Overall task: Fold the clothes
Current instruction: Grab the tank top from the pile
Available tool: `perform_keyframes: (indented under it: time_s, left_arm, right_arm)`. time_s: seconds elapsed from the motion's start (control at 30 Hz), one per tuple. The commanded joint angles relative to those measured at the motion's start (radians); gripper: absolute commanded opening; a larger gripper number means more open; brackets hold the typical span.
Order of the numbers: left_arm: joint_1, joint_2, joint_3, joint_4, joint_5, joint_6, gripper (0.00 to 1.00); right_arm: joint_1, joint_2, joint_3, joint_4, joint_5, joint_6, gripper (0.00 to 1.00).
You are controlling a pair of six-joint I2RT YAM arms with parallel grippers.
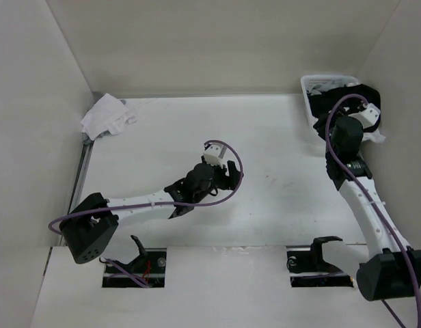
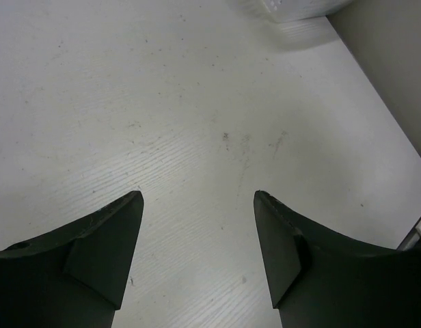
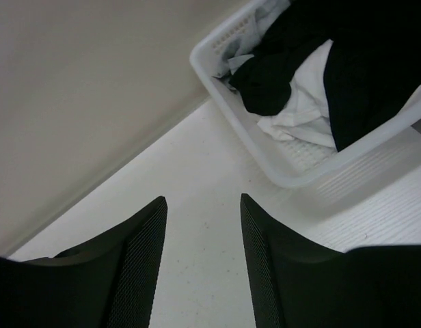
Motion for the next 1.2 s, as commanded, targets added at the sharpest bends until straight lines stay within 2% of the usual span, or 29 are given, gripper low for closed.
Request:
perform_keyframes:
  time_s: [0.0,0.17,0.27,0.37,0.43,0.5,0.57,0.6,0.67,0.73,1.0,1.17]
  left_arm:
    - [0.014,-0.004,-0.009,0.052,0.018,-0.002,0.65]
    - [0.014,-0.003,-0.02,0.071,0.021,0.001,0.66]
    - [0.009,-0.004,-0.04,0.114,0.021,0.01,0.66]
    - [0.015,-0.004,-0.055,0.139,0.015,0.013,0.65]
    - [0.018,-0.006,-0.061,0.148,0.015,0.014,0.64]
    - [0.023,-0.003,-0.067,0.164,0.017,0.014,0.64]
    - [0.026,0.005,-0.069,0.17,0.021,0.014,0.64]
    - [0.026,0.009,-0.069,0.173,0.021,0.014,0.64]
    - [0.032,0.022,-0.069,0.179,0.021,0.013,0.64]
    - [0.034,0.035,-0.067,0.183,0.023,0.008,0.64]
    - [0.046,0.055,-0.072,0.21,0.043,0.002,0.64]
    - [0.061,0.066,-0.076,0.225,0.056,-0.013,0.64]
  right_arm:
    - [-0.05,0.08,0.082,0.013,0.043,-0.018,0.54]
    - [-0.125,0.247,0.148,0.039,0.058,-0.013,0.54]
    - [-0.165,0.338,0.177,0.105,0.087,-0.035,0.32]
    - [-0.22,0.462,0.272,0.08,0.093,-0.064,0.09]
    - [-0.254,0.556,0.352,0.051,0.104,-0.084,0.05]
    - [-0.286,0.657,0.444,0.017,0.099,-0.099,0.11]
    - [-0.301,0.724,0.51,-0.006,0.093,-0.107,0.25]
    - [-0.308,0.766,0.548,-0.016,0.09,-0.111,0.35]
    - [-0.317,0.835,0.619,-0.036,0.084,-0.122,0.48]
    - [-0.326,0.902,0.686,-0.061,0.093,-0.125,0.55]
    - [-0.366,1.103,0.916,-0.158,0.079,-0.145,0.56]
    - [-0.383,1.165,0.981,-0.164,0.081,-0.141,0.55]
